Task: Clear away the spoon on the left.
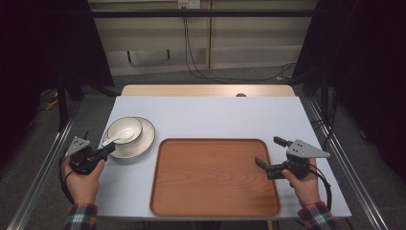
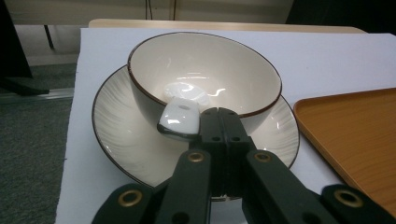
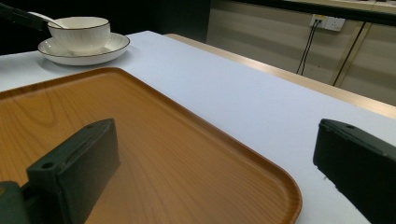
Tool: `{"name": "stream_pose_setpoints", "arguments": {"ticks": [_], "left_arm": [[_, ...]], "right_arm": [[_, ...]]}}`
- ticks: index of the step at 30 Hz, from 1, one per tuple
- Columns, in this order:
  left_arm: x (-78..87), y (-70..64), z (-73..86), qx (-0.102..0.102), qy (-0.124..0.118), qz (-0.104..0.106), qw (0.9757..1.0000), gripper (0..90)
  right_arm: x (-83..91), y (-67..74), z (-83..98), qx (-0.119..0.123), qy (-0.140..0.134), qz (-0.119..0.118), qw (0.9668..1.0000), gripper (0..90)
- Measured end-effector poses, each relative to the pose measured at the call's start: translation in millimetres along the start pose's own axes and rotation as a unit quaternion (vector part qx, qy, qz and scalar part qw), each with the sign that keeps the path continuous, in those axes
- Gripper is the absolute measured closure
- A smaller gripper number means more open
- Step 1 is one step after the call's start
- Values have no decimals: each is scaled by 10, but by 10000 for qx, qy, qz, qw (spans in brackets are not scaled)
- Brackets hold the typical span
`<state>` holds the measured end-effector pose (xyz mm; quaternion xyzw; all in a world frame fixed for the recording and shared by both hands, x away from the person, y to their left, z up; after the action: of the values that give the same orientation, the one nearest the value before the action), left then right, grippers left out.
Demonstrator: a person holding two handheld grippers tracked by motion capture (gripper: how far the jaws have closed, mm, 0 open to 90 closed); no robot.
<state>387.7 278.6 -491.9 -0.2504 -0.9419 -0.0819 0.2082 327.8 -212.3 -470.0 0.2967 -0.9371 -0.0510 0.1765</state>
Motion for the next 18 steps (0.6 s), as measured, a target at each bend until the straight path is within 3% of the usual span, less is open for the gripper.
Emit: {"name": "stream_pose_setpoints", "arguments": {"ticks": [16,18], "left_arm": [[-66,208,-54,53,88,-260,9996,900],[-68,281,-83,77,94,-337,9994,900]], "right_arm": [[-31,24,33,14,76,-54,10000,0],[-34,27,37,3,81,-47,10000,0]]}}
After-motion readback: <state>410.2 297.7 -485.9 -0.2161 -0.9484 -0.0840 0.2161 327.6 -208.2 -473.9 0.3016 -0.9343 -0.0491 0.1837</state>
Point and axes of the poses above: each handheld gripper's, and its own axes: x roughly backward along the jaws, z roughly out of its underside, y roughly to its left, the point moved 10 cm from there along -x, roughly forward along the jaws, and after that the axes turned 14 degrees about -x, right-handed, at the moved point
